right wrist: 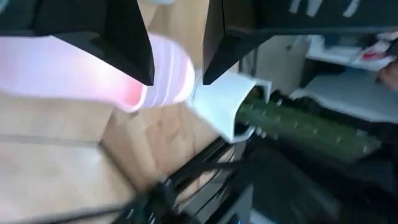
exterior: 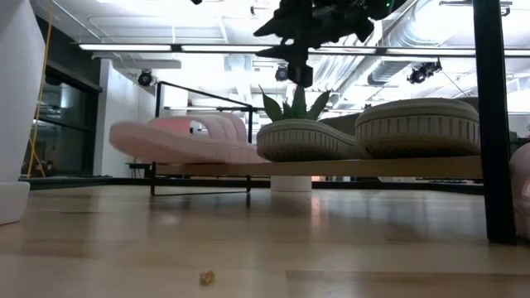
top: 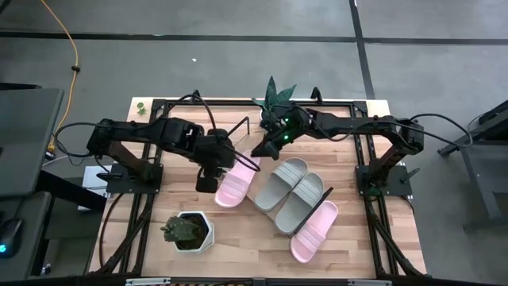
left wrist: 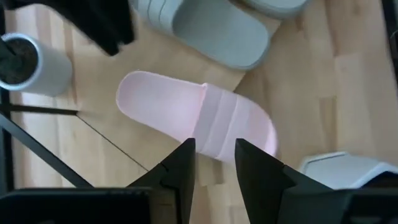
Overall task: Pick and place slides into the shelf
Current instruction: Put the left pink slide on the shelf
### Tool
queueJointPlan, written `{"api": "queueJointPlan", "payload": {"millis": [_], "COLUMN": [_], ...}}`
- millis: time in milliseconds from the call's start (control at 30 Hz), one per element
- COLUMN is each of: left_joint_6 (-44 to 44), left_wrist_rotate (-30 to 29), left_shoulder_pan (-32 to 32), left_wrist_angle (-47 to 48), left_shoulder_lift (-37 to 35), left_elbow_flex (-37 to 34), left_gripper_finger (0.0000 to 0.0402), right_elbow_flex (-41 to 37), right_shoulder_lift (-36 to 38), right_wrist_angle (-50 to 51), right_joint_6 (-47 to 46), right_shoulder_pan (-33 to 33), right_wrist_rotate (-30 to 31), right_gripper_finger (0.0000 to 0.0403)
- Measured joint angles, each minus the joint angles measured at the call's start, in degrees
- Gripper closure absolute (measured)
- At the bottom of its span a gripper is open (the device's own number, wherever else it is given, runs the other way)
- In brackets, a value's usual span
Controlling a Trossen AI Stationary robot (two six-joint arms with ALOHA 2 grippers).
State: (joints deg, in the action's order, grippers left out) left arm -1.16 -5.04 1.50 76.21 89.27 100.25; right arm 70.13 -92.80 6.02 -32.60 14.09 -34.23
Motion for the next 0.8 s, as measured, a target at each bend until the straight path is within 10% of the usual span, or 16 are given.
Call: {"api": "queueJointPlan", "payload": {"millis": [800], "left_joint_6": [18.21], "left_wrist_rotate": [-7.22], "left_shoulder_pan": [0.00], "left_wrist_angle": [-5.66], "left_shoulder_lift": [-15.56], "left_elbow_flex": [-0.02], "left_gripper_finger": [0.0300], "right_elbow_flex": [12.74], "right_shoulder_lift": [-17.26], "right_wrist_angle": [11.89], "right_joint_6": [8.66], "right_shoulder_pan": [-5.98], "right_wrist_rotate": [-1.13], "right_gripper_finger": [0.0274]}}
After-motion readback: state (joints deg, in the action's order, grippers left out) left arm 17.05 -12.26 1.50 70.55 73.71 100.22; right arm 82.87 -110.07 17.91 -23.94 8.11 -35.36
